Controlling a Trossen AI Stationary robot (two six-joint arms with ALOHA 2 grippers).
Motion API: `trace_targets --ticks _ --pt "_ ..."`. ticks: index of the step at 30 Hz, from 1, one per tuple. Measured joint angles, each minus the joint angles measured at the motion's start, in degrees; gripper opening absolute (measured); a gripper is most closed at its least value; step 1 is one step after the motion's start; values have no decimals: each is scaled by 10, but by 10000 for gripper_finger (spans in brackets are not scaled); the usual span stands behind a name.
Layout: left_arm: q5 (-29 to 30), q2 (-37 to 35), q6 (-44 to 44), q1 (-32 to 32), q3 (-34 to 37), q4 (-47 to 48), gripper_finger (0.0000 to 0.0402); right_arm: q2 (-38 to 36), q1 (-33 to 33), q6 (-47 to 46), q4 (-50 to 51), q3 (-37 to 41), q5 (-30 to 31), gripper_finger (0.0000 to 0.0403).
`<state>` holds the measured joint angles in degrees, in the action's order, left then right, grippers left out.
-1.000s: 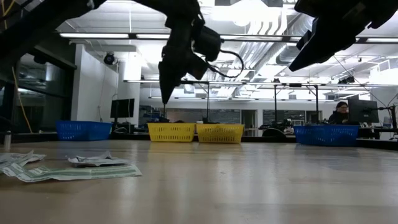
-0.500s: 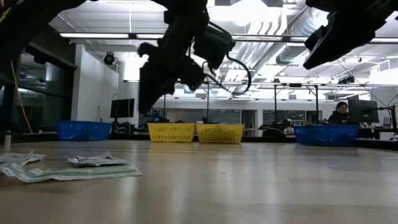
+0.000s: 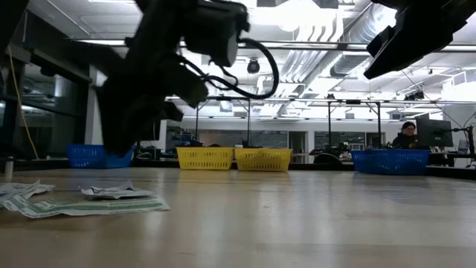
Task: Pick & Place First Aid Supplies
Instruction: Put the black towelette pack into the right blue bin
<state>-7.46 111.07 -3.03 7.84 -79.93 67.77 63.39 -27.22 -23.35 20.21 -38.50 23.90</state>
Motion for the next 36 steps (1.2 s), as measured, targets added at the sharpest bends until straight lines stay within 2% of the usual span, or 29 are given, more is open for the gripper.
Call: trace_targets --ticks 9,11,25,36 --pt "-1 -22 -2 44 95 -168 85 0 0 -2 -8 0 0 16" --pt "1 -24 -1 47 104 -179 85 0 0 -2 -10 0 0 16" --pt "-5 -24 6 52 109 -197 85 0 0 -2 -12 0 0 16" --pt "24 -21 3 77 61 -177 85 0 0 -2 -12 0 0 16"
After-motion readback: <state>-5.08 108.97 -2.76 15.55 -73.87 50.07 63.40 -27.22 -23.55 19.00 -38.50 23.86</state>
